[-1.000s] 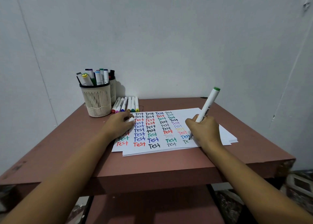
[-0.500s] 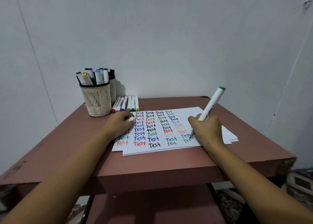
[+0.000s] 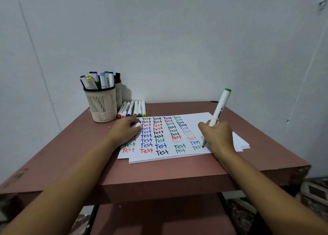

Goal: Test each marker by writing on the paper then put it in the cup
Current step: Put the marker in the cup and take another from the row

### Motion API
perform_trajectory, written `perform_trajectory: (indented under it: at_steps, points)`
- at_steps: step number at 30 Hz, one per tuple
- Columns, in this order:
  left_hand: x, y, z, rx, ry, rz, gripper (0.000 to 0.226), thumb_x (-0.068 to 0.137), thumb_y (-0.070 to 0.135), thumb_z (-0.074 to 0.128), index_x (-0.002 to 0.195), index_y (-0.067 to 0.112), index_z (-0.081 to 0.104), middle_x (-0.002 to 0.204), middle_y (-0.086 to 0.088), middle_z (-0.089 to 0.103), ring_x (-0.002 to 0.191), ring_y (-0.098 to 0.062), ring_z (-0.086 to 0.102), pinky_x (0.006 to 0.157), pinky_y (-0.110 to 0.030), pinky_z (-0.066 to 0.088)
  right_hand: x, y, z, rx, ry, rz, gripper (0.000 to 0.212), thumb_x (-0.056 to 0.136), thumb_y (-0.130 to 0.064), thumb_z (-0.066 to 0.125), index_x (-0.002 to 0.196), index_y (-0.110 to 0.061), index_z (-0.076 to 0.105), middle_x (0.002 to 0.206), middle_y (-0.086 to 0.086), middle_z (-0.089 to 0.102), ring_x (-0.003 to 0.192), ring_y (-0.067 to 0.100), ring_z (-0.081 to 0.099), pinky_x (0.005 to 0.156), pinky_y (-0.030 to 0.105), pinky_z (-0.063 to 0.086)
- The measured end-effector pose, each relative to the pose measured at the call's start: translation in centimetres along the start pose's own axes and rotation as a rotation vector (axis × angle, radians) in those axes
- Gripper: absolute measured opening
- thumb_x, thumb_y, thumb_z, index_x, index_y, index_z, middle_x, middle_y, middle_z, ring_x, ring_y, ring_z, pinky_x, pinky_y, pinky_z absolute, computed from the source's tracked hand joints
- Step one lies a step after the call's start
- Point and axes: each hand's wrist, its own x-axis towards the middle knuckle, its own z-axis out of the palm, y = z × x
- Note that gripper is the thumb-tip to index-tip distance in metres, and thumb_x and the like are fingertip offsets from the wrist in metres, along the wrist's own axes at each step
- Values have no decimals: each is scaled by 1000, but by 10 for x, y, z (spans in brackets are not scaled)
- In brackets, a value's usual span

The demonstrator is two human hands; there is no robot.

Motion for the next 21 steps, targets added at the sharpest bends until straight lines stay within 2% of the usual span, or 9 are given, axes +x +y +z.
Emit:
perform_trajectory:
  at_steps: [3,6,9,12,15,19,21]
  points:
    - [0,0,0,9,0,4,29,92,26,56,117,13,62,109,-5,66,84,-11,55,72,-22,37,0,0,-1,28,0,-9,24,82,-10,58,60,-10,48,57,2,50,47,16,54,49,24,45]
    - [0,1,0,7,-2,3,29,92,26,55,116,13,62,109,-5,66,85,-11,54,72,-22,36,0,1,1,10,-4,-22,24,81,-9,58,60,-10,46,58,3,50,48,18,55,47,22,43]
    - [-1,1,-1,1,0,7,29,91,25,55,116,13,63,112,-5,66,88,-10,53,74,-22,36,2,3,4,8,26,-13,23,81,-10,58,61,-11,46,59,3,49,54,22,55,51,25,46]
    - [-2,2,-1,-1,9,6,27,91,23,55,115,12,63,110,-5,67,86,-11,55,72,-21,35,4,4,2,44,33,-4,23,82,-11,56,62,-11,46,58,3,51,49,19,55,48,22,44]
    - [-4,6,-1,2,31,27,27,92,21,54,114,9,64,109,-8,67,88,-15,57,72,-21,36,6,3,0,113,30,23,22,84,-11,55,65,-10,44,52,3,49,34,9,52,42,20,38]
    - [-4,10,-1,7,62,94,28,94,19,52,115,6,63,111,-12,64,98,-23,56,73,-25,35,12,-1,1,226,10,51,33,88,-21,61,61,-13,44,34,-5,46,42,18,47,47,24,35]
    - [-3,10,0,11,83,123,31,94,21,51,121,8,61,112,-12,63,99,-23,55,74,-24,33,17,-10,2,283,-16,50,36,89,-25,64,62,-12,45,34,-8,44,38,13,45,41,20,34]
